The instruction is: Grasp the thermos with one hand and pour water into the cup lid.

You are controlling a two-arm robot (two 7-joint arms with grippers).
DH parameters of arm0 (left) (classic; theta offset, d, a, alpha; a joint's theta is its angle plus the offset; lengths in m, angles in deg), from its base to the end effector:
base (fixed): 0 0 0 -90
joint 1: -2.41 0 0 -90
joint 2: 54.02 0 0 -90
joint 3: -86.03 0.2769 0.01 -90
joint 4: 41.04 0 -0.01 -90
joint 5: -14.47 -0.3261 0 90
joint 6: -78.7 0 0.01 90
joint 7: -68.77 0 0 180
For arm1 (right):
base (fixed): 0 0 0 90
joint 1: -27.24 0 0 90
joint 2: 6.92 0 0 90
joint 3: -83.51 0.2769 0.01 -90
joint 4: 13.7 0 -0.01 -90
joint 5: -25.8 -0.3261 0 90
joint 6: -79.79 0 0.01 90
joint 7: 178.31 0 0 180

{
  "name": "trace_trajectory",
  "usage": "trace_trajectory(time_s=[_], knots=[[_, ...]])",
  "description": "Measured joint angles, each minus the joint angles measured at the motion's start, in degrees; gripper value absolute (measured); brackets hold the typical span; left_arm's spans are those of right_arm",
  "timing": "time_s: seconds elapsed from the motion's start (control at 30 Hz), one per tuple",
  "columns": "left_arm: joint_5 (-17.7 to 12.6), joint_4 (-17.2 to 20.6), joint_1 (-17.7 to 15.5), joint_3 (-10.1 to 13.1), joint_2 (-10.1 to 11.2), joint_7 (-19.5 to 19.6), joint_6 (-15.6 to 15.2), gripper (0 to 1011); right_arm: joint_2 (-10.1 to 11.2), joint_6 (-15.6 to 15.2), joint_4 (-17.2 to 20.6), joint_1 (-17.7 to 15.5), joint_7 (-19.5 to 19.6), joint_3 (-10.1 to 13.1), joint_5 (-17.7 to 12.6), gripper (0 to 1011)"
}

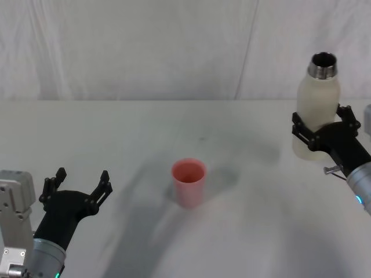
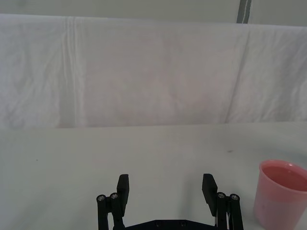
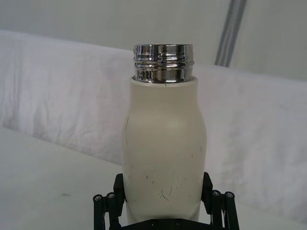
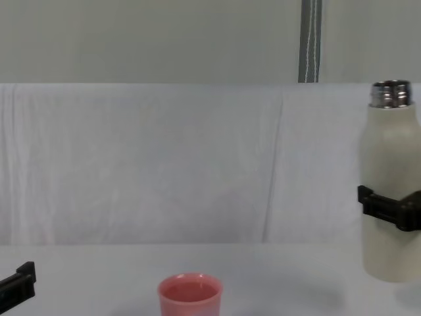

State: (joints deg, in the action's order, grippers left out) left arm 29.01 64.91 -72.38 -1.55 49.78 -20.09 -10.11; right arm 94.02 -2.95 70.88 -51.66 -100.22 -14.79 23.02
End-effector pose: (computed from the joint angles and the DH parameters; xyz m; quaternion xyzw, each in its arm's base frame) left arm 0.2735 0.0325 -0.2731 -0.0174 0.0065 0.6616 0.7496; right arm 0.3955 -0.0116 -0.2495 0.0060 -0.1288 -0.5740 0.8087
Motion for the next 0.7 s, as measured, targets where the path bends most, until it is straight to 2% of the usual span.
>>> trace_trajectory(time_s=[0.1, 0.17, 0.4, 0.7], knots=[[0.0, 0.0, 0.0, 0.0, 0.0, 0.0, 0.0, 1001, -0.2, 0.0, 0.2, -1.1, -0.1, 1.5, -2.6, 951], [0.0, 0.0, 0.0, 0.0, 0.0, 0.0, 0.0, 1001, -0.2, -0.1, 0.3, -1.4, -0.1, 1.7, -3.1, 951], [0.0, 0.0, 0.0, 0.0, 0.0, 0.0, 0.0, 1001, -0.1, -0.3, 0.5, -2.5, -0.2, 2.1, -3.9, 951], [0.0, 0.0, 0.0, 0.0, 0.0, 0.0, 0.0, 1001, -0.3, -0.4, -1.1, -3.0, -0.2, 2.1, -4.8, 951]])
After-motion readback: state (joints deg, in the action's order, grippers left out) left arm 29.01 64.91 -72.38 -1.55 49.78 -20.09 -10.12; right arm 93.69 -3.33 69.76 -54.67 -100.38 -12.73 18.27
